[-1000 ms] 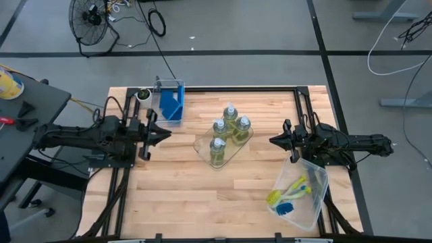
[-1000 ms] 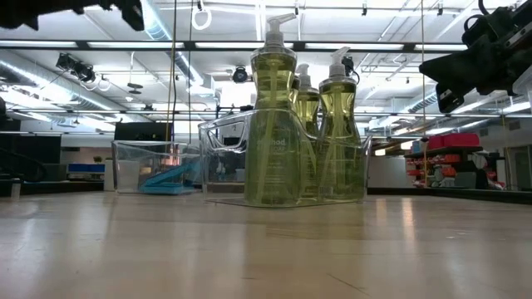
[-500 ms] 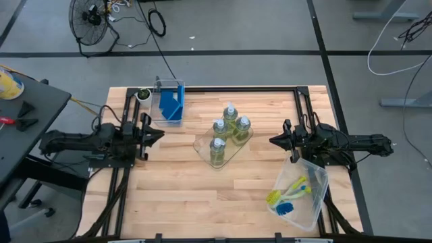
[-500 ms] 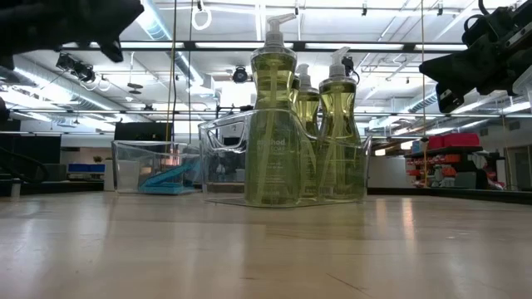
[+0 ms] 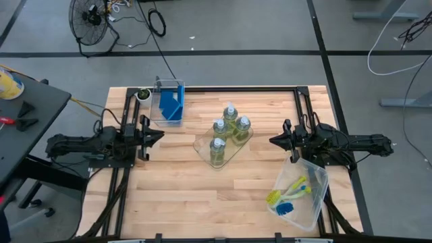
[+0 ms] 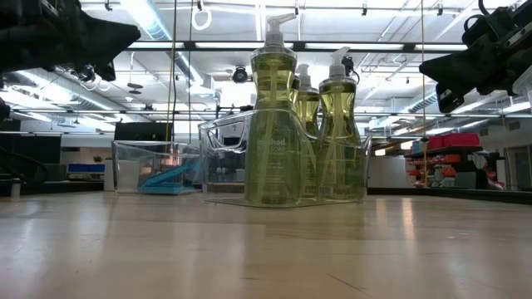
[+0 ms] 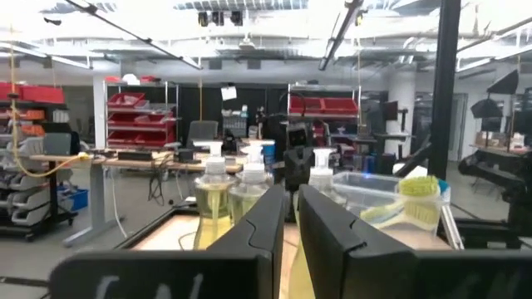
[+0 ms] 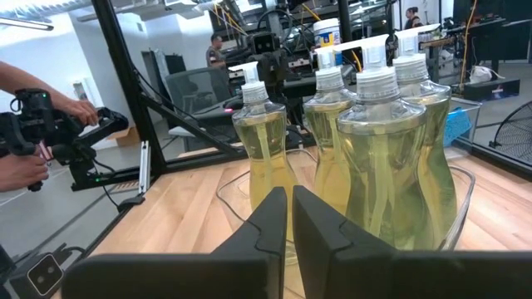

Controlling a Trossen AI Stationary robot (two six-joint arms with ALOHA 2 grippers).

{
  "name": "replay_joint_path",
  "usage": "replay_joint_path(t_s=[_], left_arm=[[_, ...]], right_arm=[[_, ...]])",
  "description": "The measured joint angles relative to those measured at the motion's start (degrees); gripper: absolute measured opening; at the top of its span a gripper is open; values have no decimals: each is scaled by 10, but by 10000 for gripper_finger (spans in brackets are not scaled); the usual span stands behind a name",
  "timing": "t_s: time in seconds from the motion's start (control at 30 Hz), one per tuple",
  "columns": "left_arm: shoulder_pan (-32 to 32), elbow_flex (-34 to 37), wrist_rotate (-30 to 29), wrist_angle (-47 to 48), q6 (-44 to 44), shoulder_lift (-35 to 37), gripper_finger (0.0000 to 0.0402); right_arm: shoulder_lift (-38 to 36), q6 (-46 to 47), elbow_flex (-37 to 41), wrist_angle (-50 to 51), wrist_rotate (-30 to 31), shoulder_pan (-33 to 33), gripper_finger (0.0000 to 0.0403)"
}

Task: Pick & Place Kitchen Sink Supplies
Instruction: Return to Home Position

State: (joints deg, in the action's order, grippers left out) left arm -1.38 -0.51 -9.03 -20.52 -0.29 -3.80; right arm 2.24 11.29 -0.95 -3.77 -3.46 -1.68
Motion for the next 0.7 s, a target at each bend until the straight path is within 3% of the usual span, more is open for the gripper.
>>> replay_joint_path(t_s=[0.37, 0.7], left_arm=[[0, 0, -13, 90, -8, 36, 46], [0, 0, -14, 153, -68, 37, 46]], right_arm=[[0, 0, 0, 0, 0, 0, 27], [0, 0, 0, 0, 0, 0, 27]])
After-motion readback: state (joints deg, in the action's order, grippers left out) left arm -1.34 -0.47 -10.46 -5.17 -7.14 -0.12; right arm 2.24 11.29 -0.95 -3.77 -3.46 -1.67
